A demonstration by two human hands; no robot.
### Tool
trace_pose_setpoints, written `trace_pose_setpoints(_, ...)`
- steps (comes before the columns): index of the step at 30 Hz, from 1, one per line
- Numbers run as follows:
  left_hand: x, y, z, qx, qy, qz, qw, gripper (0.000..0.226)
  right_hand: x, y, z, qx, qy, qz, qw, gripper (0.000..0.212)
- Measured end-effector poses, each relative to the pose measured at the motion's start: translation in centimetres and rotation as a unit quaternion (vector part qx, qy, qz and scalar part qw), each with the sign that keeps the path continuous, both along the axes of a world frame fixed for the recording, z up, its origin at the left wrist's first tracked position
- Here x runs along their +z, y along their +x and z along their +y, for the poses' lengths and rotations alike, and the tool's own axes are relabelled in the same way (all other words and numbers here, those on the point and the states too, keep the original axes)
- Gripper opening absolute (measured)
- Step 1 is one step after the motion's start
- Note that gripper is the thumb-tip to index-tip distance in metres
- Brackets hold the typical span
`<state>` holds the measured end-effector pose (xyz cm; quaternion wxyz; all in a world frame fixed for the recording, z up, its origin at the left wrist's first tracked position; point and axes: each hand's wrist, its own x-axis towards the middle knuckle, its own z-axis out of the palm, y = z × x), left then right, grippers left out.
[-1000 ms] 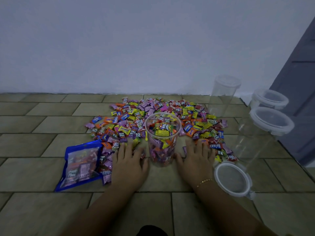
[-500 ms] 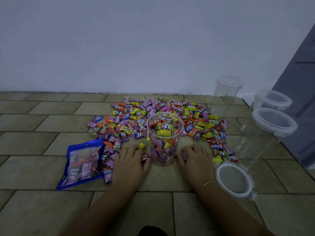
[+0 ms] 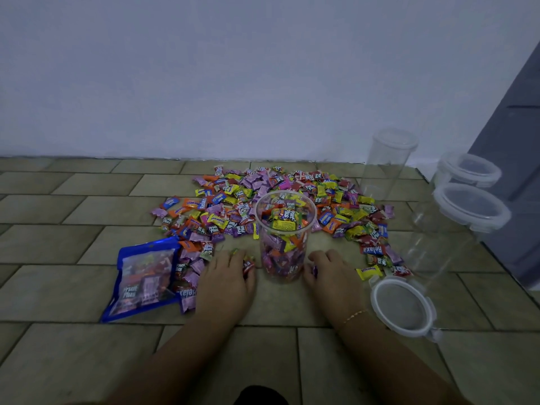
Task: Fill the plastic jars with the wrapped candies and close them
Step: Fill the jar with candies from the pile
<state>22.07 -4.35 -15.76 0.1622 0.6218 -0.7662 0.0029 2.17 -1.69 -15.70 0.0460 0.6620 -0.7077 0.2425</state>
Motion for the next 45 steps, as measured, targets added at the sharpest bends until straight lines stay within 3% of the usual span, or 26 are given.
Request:
trace_pose_setpoints(10,0.1,0.0,0.0,-0.021,-0.034,-0.007,0.999,0.039,1.1,-0.5,-0.1,0.006,0.031,-0.026,0.999,0.018)
trace_pose_setpoints(13,0.4,-0.1,0.0,-0.008,0.021,-0.027,0.999,0.036,1.6,-1.1,-0.4,-0.006,0.018,-0.099,0.995,0.019)
trace_pose_setpoints(18,0.4,-0.1,0.2,-0.005,0.003,-0.029,1.000,0.053,2.9,-1.8,-0.4,-0.028,0.002,-0.262,0.965,0.014)
trace_pose_setpoints(22,0.6,0.0,0.6,-0.037,-0.035,-0.011,0.999,0.042,3.3,-2.2,-0.2,-0.048,-0.004,-0.323,0.945,0.012)
trace_pose_setpoints(25,0.9,0.1,0.8,-0.028,0.006,-0.004,1.000,0.036,3.3,-2.5,-0.6,-0.069,0.001,-0.345,0.936,0.013)
trace_pose_setpoints(31,2.2,0.9,-0.8,-0.003,0.022,0.053,0.998,0.027,4.2,-2.9,-0.6,-0.081,0.001,-0.495,0.865,0.026)
trace_pose_setpoints(34,3.6,1.3,-1.7,0.002,0.035,0.167,0.985,0.024,5.4,-2.7,-1.0,-0.086,0.019,-0.597,0.798,0.028)
trace_pose_setpoints(36,5.5,1.0,-2.2,0.018,0.018,0.277,0.961,0.031,6.6,-2.4,-1.4,-0.065,0.023,-0.666,0.743,0.027)
trace_pose_setpoints(38,8.0,0.3,-2.9,0.056,-0.006,0.392,0.918,0.040,8.0,-2.1,-2.0,-0.039,0.013,-0.700,0.713,0.028)
trace_pose_setpoints(40,11.0,-0.4,-3.5,0.090,-0.003,0.545,0.833,0.047,9.7,-1.6,-2.8,-0.022,-0.014,-0.702,0.712,0.030)
trace_pose_setpoints(42,13.5,-1.2,-3.9,0.102,0.027,0.688,0.718,0.044,11.4,-1.1,-3.6,0.000,-0.053,-0.708,0.704,0.032)
trace_pose_setpoints(45,16.0,-2.8,-4.5,0.098,0.071,0.776,0.619,0.042,14.0,-0.1,-4.5,0.029,-0.104,-0.719,0.687,0.025)
